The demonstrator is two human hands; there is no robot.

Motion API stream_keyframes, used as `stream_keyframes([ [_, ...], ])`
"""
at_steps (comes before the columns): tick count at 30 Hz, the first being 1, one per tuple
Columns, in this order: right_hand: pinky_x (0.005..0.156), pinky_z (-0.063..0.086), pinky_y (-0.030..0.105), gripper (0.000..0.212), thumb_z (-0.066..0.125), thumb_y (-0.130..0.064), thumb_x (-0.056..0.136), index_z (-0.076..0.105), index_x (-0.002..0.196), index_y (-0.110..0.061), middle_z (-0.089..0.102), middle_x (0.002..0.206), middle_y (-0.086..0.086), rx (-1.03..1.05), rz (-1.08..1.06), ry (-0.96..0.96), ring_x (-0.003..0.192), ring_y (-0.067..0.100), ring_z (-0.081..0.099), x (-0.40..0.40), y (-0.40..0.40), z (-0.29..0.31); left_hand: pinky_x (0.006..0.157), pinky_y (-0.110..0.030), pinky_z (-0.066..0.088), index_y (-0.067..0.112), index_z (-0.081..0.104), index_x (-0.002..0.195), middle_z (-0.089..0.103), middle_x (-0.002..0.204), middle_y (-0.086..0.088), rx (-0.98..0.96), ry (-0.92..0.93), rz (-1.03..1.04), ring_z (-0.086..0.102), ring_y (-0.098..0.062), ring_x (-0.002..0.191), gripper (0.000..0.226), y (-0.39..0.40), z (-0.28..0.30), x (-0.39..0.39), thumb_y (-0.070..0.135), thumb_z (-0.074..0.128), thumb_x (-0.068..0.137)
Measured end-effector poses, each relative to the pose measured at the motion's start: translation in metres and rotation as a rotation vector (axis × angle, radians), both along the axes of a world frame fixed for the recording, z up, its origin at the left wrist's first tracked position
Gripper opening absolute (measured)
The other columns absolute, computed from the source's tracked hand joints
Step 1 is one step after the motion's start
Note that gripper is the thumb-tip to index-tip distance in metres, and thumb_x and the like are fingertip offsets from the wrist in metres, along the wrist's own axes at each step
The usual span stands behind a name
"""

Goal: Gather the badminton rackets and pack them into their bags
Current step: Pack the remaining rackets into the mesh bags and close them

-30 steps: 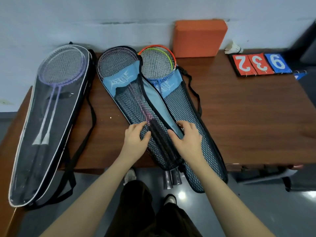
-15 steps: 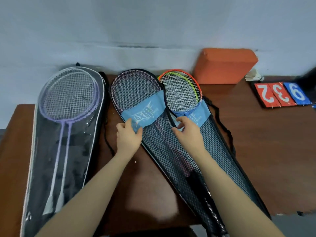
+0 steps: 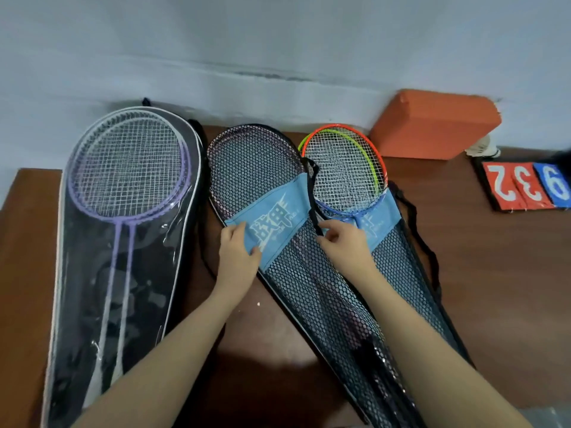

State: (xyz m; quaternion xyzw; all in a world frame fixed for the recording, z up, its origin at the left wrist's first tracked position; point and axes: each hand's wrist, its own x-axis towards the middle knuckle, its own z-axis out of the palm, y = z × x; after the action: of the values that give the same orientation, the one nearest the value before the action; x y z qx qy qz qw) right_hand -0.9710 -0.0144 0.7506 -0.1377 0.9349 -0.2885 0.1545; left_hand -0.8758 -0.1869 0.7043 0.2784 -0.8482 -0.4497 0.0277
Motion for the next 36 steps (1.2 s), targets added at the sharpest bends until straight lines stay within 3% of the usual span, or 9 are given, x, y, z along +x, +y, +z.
stream_keyframes([
  [4, 0.067, 0.041, 0.016, 0.025, 0.063, -0.013, 0.085, 0.067, 0.109, -0.013, 0.058, 0.077, -0.005, -0.093, 0.091, -0.077, 0.066, 0.005, 0.052, 0.023, 0.000, -0.005, 0.082, -0.007, 0.025, 0.004, 0.042, 0.135, 0.041, 0.127, -0.008, -0.068, -0.025, -0.050, 0.044, -0.008, 0.093, 0.049, -0.003, 0.000, 0.031, 0.012, 0.057, 0.089],
  [8, 0.058, 0.040, 0.008, 0.030, 0.063, -0.020, 0.087, 0.061, 0.116, -0.014, 0.059, 0.083, -0.005, -0.112, 0.039, -0.135, 0.067, 0.006, 0.054, 0.024, -0.002, -0.014, 0.090, -0.037, 0.042, 0.009, 0.048, 0.132, 0.047, 0.125, -0.008, -0.273, -0.147, -0.130, 0.043, -0.029, 0.108, 0.049, -0.007, -0.003, 0.037, 0.026, 0.059, 0.087],
  [10, 0.069, 0.044, 0.014, 0.038, 0.065, -0.024, 0.087, 0.056, 0.122, -0.013, 0.062, 0.098, 0.000, -0.125, 0.008, -0.160, 0.080, 0.012, 0.058, 0.015, -0.010, -0.012, 0.087, -0.044, 0.045, 0.008, 0.053, 0.126, 0.051, 0.121, -0.011, -0.353, -0.150, -0.152, 0.044, -0.034, 0.104, 0.047, -0.011, 0.000, 0.031, 0.034, 0.057, 0.086],
  [13, 0.075, 0.044, 0.025, 0.042, 0.067, -0.025, 0.085, 0.053, 0.123, -0.012, 0.057, 0.097, 0.000, -0.156, -0.044, -0.184, 0.087, 0.017, 0.056, -0.005, -0.025, -0.011, 0.085, -0.044, 0.041, 0.008, 0.060, 0.116, 0.056, 0.115, -0.011, -0.382, -0.094, -0.162, 0.047, -0.036, 0.103, 0.051, -0.015, 0.007, 0.013, 0.044, 0.045, 0.083],
  [18, 0.061, 0.039, 0.019, 0.029, 0.069, -0.023, 0.082, 0.053, 0.105, -0.014, 0.057, 0.088, 0.000, -0.234, -0.163, -0.200, 0.078, 0.014, 0.055, -0.034, -0.048, -0.016, 0.085, -0.039, 0.032, 0.011, 0.065, 0.111, 0.061, 0.104, -0.006, -0.373, -0.025, -0.230, 0.051, -0.030, 0.100, 0.060, -0.014, 0.016, -0.034, 0.050, 0.033, 0.079],
  [22, 0.061, 0.041, 0.019, 0.022, 0.070, -0.013, 0.080, 0.058, 0.098, -0.010, 0.059, 0.081, 0.001, -0.324, -0.259, -0.188, 0.071, 0.011, 0.055, -0.042, -0.055, -0.016, 0.086, -0.032, 0.022, 0.015, 0.061, 0.118, 0.059, 0.110, -0.003, -0.326, 0.004, -0.283, 0.048, -0.025, 0.105, 0.046, -0.007, 0.021, -0.071, 0.045, 0.041, 0.089],
  [27, 0.061, 0.045, 0.017, 0.012, 0.069, -0.001, 0.078, 0.068, 0.081, -0.012, 0.058, 0.064, -0.006, -0.587, -0.217, -0.181, 0.060, 0.003, 0.052, -0.036, -0.049, 0.003, 0.096, -0.034, 0.022, 0.022, 0.057, 0.123, 0.054, 0.122, 0.001, -0.199, 0.022, -0.166, 0.041, -0.020, 0.117, 0.038, -0.008, 0.037, -0.108, 0.042, 0.043, 0.094],
  [33, 0.065, 0.047, 0.019, 0.013, 0.072, -0.003, 0.077, 0.071, 0.086, -0.011, 0.061, 0.071, 0.002, -0.623, -0.113, -0.180, 0.065, 0.007, 0.054, -0.028, -0.040, 0.019, 0.100, -0.044, 0.036, 0.024, 0.062, 0.112, 0.062, 0.101, 0.008, -0.021, 0.074, -0.083, 0.055, -0.016, 0.103, 0.050, -0.009, 0.052, -0.123, 0.059, 0.058, 0.076],
  [36, 0.068, 0.049, 0.020, 0.014, 0.072, -0.003, 0.076, 0.072, 0.087, -0.012, 0.065, 0.076, 0.007, -0.616, -0.084, -0.193, 0.068, 0.009, 0.057, -0.029, -0.039, 0.022, 0.093, -0.042, 0.047, 0.017, 0.067, 0.104, 0.064, 0.091, 0.007, 0.097, 0.091, -0.062, 0.061, -0.013, 0.092, 0.030, -0.006, 0.056, -0.124, 0.035, 0.066, 0.080],
])
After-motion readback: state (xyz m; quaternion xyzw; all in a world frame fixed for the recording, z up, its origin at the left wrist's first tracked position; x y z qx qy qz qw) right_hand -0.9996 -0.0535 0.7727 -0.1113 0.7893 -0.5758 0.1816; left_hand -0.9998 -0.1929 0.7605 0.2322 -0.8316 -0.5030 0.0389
